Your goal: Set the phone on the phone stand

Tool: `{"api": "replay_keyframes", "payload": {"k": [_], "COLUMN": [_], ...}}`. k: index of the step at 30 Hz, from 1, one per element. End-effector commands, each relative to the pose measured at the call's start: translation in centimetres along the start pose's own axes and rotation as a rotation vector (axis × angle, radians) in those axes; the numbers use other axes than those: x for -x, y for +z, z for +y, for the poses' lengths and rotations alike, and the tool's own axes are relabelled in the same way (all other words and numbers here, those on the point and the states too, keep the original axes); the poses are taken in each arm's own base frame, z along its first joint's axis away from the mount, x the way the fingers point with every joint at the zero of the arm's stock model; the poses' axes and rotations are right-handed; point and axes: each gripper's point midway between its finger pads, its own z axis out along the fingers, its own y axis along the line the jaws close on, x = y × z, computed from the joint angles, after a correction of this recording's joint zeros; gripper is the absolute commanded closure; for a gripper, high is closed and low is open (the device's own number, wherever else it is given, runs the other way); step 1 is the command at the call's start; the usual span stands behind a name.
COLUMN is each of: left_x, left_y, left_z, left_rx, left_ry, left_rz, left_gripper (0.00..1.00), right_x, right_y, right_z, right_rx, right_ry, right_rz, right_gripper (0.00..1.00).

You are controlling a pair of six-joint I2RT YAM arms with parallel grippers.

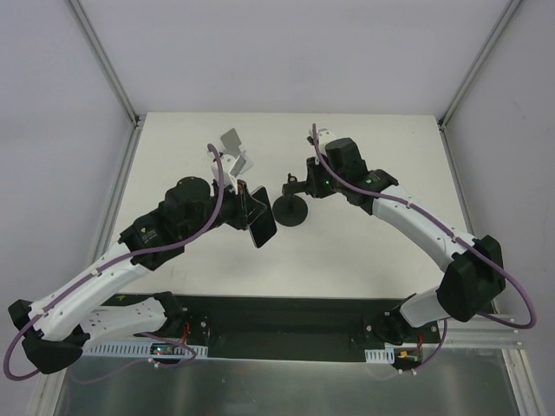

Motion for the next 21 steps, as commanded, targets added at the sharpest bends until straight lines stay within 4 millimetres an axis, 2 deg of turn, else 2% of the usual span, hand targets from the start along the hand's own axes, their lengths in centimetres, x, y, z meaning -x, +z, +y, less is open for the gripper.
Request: {"api": "replay_keyframes", "payload": {"k": [1, 3, 4, 6, 8, 9, 10, 11, 13, 14, 16, 17, 19, 20, 21], "left_x": [3.2, 3.3, 4.0, 3.9, 4.9, 5.3, 6.4, 5.6, 6.2, 6.0, 6.1, 6.2, 5.4, 5.2, 5.1], "left_y": [0.3, 0.7, 0.9, 1.7, 2.5, 3.1, 3.4, 4.3, 5.1, 5.8, 6.7, 8.0, 8.3, 9.3, 8.9], "left_z": [-1.4, -1.1, -1.8, -2.0, -3.0, -2.1, -2.5, -2.9, -2.4, -3.2, -3.1, -3.3, -4.1, -4.0, -4.6], "left_rx": [-0.083, -0.092, -0.138, -0.195, -0.294, -0.29, -0.33, -0.405, -0.47, -0.564, -0.629, -0.675, -0.794, -0.825, -0.893], "left_ry": [-0.001, 0.015, 0.031, 0.104, 0.184, 0.195, 0.222, 0.24, 0.282, 0.313, 0.339, 0.344, 0.364, 0.36, 0.385], "left_rz": [-0.127, -0.141, -0.167, -0.183, -0.225, -0.235, -0.281, -0.244, -0.259, -0.238, -0.215, -0.187, -0.125, -0.102, -0.096], "left_gripper": [1.0, 1.0, 1.0, 1.0, 1.0, 1.0, 1.0, 1.0, 1.0, 1.0, 1.0, 1.0, 1.0, 1.0, 1.0], "right_x": [0.5, 0.7, 0.7, 0.9, 1.0, 1.3, 1.1, 1.0, 1.1, 1.1, 0.9, 0.9, 0.9, 1.0, 1.1], "right_y": [0.5, 0.4, 0.4, 0.3, 0.1, 0.0, -0.1, -0.1, -0.3, -0.4, -0.3, -0.2, -0.1, 0.0, 0.0], "right_z": [-0.5, -0.4, -0.4, 0.0, 0.4, 0.7, 1.1, 1.4, 2.0, 2.2, 2.7, 2.8, 2.9, 3.0, 3.1], "right_rx": [-0.011, -0.009, -0.008, 0.01, 0.044, 0.06, 0.091, 0.112, 0.149, 0.162, 0.198, 0.207, 0.213, 0.218, 0.225], "right_ry": [-0.036, -0.045, -0.057, -0.076, -0.111, -0.125, -0.153, -0.168, -0.197, -0.207, -0.221, -0.228, -0.231, -0.233, -0.234], "right_rz": [-0.034, -0.04, -0.039, -0.042, -0.039, -0.042, -0.031, -0.023, -0.013, -0.008, 0.007, 0.011, 0.011, 0.008, 0.005], "right_gripper": [0.89, 0.96, 0.99, 0.99, 0.99, 0.99, 0.99, 0.99, 0.99, 0.99, 0.99, 0.99, 0.99, 0.99, 0.99]}}
